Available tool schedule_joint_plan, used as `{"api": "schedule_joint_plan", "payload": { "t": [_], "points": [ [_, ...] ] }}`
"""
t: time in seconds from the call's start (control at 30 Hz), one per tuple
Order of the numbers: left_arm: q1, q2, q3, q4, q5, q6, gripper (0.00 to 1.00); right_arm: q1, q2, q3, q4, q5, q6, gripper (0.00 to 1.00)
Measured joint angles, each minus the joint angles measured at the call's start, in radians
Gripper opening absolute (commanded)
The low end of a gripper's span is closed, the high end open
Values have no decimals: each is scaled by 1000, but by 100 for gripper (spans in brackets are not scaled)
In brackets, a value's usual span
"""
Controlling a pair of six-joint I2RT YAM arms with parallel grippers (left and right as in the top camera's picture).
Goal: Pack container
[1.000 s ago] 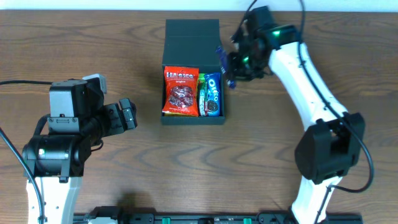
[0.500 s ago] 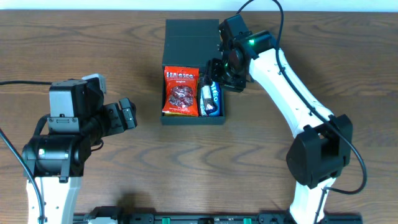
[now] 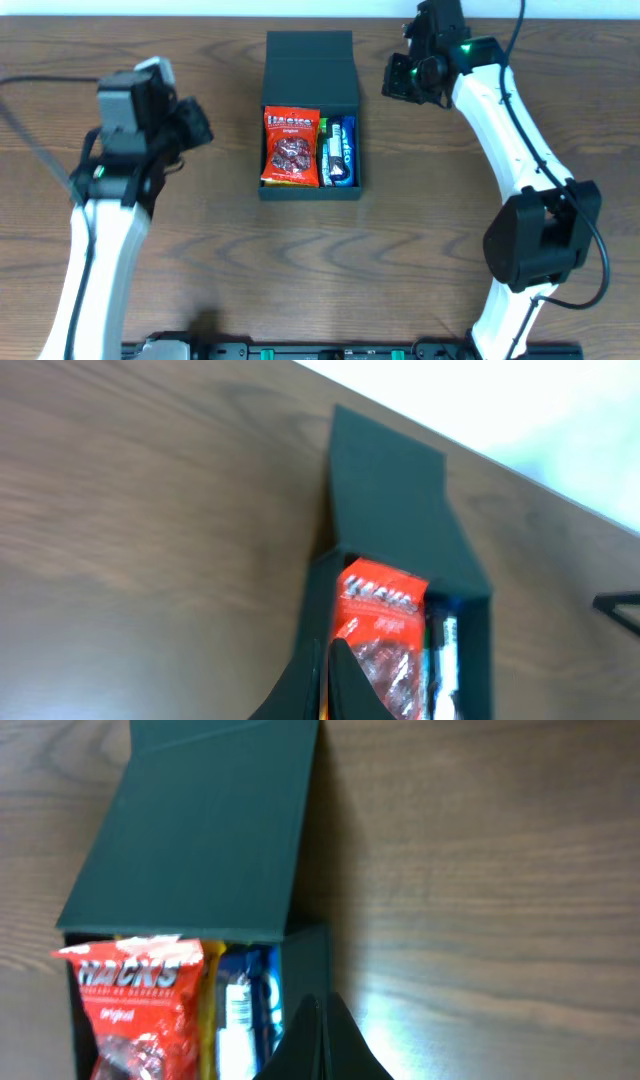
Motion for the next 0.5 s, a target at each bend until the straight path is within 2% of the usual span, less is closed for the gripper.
{"api": "schedule_joint_plan", "payload": {
  "t": [0.17,0.27,0.33,0.5],
  "points": [
    [0,283,5,310,148,-151,6,-39,87,0,80,-49,-45,1],
    [5,423,19,394,203,-265,6,-69,170,0,179,-140,-59,1],
    [10,527,65,396,245,-317,5,-89,220,0,237,-202,-59,1],
    [10,782,355,227,306,-384,6,-140,320,0,304,-334,-28,1]
  ]
}}
